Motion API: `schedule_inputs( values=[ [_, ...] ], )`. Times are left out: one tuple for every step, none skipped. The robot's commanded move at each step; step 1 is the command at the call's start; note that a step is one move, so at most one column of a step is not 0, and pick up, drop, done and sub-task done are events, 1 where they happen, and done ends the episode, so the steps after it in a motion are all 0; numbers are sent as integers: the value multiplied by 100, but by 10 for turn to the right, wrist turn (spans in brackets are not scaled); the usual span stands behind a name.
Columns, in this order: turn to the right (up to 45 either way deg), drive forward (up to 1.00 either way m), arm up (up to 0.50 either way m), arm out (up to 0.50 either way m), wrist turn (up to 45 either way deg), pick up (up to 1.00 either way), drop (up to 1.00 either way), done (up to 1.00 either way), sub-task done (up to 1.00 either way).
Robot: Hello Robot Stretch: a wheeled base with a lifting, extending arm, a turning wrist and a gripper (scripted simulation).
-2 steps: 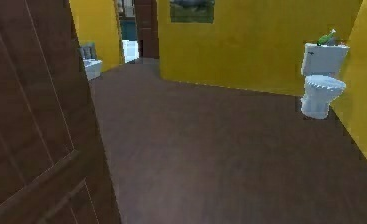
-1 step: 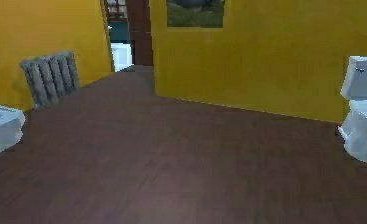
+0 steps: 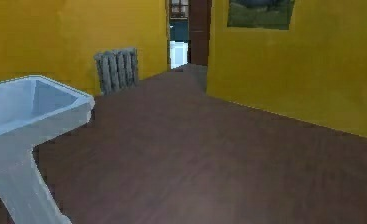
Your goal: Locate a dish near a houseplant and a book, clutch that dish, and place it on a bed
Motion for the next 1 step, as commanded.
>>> schedule_inputs(
  values=[
    [0, 100, 0, 0, 0, 0, 0, 0, 0]
  ],
)
